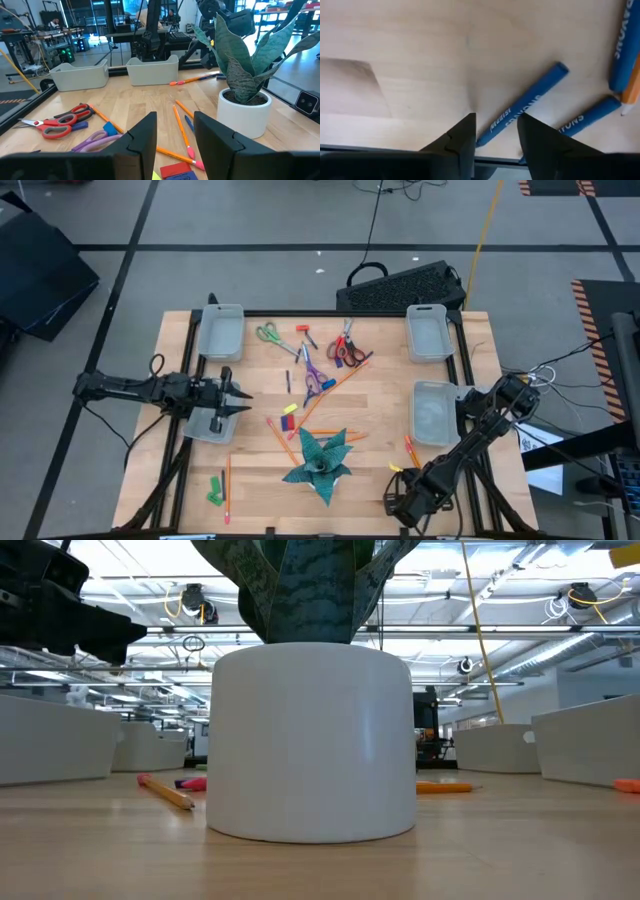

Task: Sort crayons/erasers/pens/pencils in bins
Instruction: Put the blue crayon into the bottom right gray bin

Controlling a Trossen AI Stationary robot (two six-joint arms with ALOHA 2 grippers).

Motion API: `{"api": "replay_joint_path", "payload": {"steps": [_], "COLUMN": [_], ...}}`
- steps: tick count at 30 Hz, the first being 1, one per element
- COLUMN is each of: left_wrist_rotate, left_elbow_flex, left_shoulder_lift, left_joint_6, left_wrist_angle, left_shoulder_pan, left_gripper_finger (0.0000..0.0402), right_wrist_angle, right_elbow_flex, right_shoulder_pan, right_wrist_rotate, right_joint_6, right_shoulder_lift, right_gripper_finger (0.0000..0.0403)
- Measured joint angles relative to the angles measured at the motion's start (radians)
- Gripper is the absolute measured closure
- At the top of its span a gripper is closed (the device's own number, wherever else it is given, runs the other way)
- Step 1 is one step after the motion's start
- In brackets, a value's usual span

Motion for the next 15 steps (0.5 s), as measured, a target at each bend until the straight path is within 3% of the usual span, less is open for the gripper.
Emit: {"api": "replay_joint_path", "payload": {"steps": [15], "left_wrist_rotate": [0.0], "left_elbow_flex": [0.0], "left_shoulder_lift": [0.0], "left_joint_6": [0.0], "left_wrist_angle": [0.0], "left_shoulder_pan": [0.0], "left_gripper_finger": [0.0268], "right_wrist_angle": [-0.071], "right_elbow_flex": [0.002], "right_shoulder_pan": [-0.055], "right_wrist_rotate": [0.033], "right_joint_6": [-0.13], "right_shoulder_lift": [-0.002], "right_gripper_finger": [0.0347]}}
